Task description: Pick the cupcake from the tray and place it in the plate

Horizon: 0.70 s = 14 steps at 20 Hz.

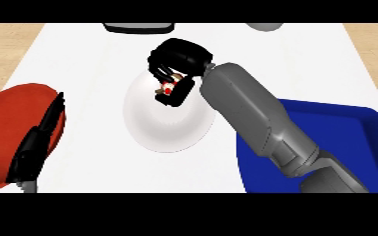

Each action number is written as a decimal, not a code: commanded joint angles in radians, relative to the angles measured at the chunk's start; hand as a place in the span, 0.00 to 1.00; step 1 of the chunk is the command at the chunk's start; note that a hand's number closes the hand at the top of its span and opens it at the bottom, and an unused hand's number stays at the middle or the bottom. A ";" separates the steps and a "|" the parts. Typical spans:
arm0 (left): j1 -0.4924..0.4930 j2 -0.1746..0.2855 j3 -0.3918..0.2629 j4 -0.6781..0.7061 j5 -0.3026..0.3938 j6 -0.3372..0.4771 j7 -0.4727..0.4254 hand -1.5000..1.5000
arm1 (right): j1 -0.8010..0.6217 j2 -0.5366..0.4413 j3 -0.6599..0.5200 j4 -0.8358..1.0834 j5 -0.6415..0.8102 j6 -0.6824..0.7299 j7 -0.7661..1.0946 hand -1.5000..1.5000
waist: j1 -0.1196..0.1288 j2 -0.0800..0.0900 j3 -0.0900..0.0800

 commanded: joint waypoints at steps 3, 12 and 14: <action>0.020 -0.020 -0.020 -0.036 -0.014 -0.003 -0.002 0.50 | 0.062 0.017 0.137 0.050 -0.110 0.014 0.014 1.00 | 0.027 0.006 0.000; -0.031 -0.013 0.012 0.027 -0.011 -0.019 -0.017 0.50 | 0.069 0.017 0.244 0.007 -0.339 -0.108 0.203 0.00 | 0.028 0.006 0.000; -0.026 -0.025 -0.001 0.003 -0.029 0.002 -0.009 0.50 | 0.117 0.017 0.202 0.027 -0.374 -0.162 0.108 0.00 | 0.026 0.008 0.001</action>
